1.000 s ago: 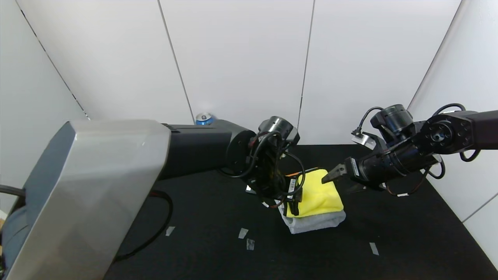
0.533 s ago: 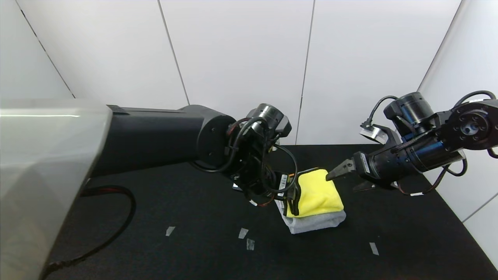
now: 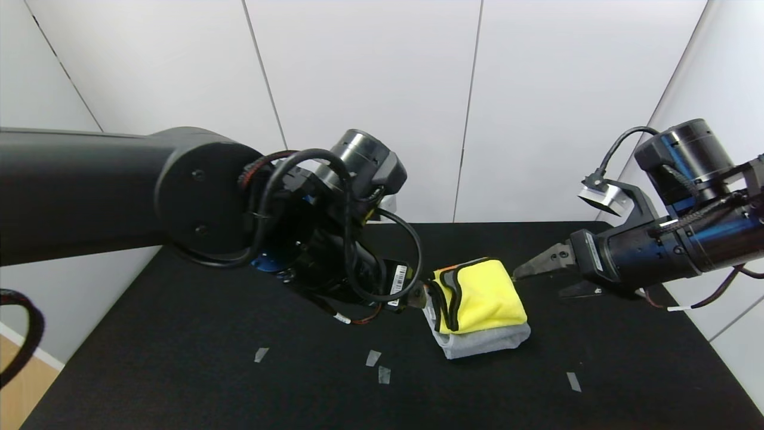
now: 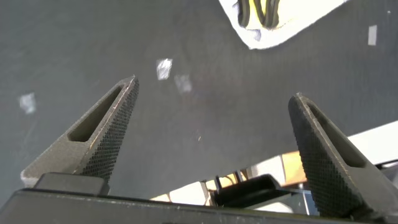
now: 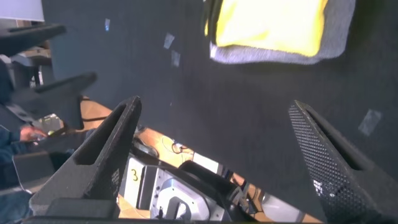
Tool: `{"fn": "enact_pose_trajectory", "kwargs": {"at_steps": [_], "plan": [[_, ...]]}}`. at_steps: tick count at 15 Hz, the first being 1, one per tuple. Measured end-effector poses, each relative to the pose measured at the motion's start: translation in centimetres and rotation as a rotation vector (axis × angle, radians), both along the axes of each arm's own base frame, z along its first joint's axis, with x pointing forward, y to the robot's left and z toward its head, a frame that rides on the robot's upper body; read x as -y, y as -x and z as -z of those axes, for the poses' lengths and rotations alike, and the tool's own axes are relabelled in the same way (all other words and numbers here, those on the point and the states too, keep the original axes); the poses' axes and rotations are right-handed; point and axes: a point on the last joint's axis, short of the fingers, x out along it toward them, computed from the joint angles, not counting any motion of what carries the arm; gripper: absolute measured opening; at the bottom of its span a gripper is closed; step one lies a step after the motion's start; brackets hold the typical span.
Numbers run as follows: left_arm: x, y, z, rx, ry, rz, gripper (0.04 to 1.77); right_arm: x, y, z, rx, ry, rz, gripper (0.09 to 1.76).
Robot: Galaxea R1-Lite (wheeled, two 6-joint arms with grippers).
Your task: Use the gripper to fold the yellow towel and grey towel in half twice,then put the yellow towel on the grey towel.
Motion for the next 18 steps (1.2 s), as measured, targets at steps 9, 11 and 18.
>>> {"fn": "enact_pose_trajectory", "kwargs": {"at_steps": [9,11,18], "plan": [[-5.2,5.2,-3.3,0.055,0.036,-0.026,1.71,0.8,5.4,-2.1,0.048,0.016,0.033,1.70],[-6.3,6.1,-3.7,0.068,0.046,-0.038,1.71,1.2,6.3,-2.5,0.051,0.029,0.044,1.70],[-9.1,8.6,-4.4,0.093,0.066,-0.065,1.72,2.1,8.9,-3.7,0.094,0.040,0.066,1.70]]}}
